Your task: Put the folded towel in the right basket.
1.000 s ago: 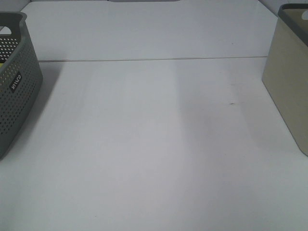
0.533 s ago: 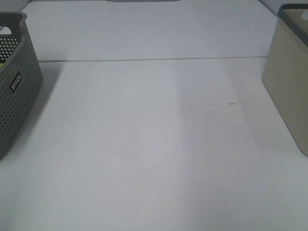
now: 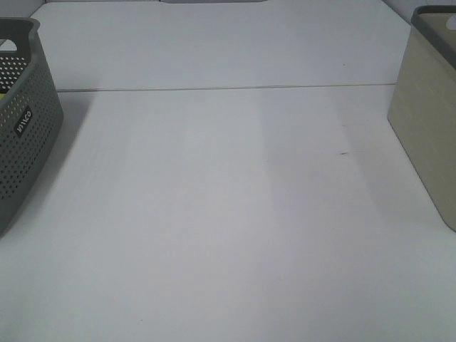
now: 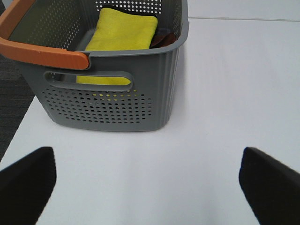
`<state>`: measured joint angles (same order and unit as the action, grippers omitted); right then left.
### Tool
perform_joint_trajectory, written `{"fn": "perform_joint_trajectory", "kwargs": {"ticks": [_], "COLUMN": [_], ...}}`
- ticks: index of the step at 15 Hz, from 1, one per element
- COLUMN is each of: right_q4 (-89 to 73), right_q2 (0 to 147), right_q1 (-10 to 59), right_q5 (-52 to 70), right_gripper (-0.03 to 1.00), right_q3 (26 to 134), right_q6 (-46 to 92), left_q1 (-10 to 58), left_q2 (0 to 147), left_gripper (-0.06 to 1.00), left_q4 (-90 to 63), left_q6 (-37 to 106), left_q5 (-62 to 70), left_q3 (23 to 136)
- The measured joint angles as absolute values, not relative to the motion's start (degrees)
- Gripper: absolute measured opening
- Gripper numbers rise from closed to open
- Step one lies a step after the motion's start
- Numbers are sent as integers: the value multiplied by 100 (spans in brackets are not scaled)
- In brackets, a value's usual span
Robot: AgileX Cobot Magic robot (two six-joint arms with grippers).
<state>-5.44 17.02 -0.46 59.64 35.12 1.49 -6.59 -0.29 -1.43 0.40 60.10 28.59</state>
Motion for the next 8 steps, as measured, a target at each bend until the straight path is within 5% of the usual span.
{"fn": "perform_joint_trajectory", "kwargs": {"ticks": [8], "right_q4": [-493], "right_q2": [-11], "right_q1": [-46], "right_q5": [6016], "right_gripper": [98], "right_q3": [2888], "right_q6": [189], "left_q1": [-659], "left_q2": [-29], "left_gripper": [99], "left_q4": [-143], "left_q6": [52], "left_q5": [6010], "left_q3": [2859]}}
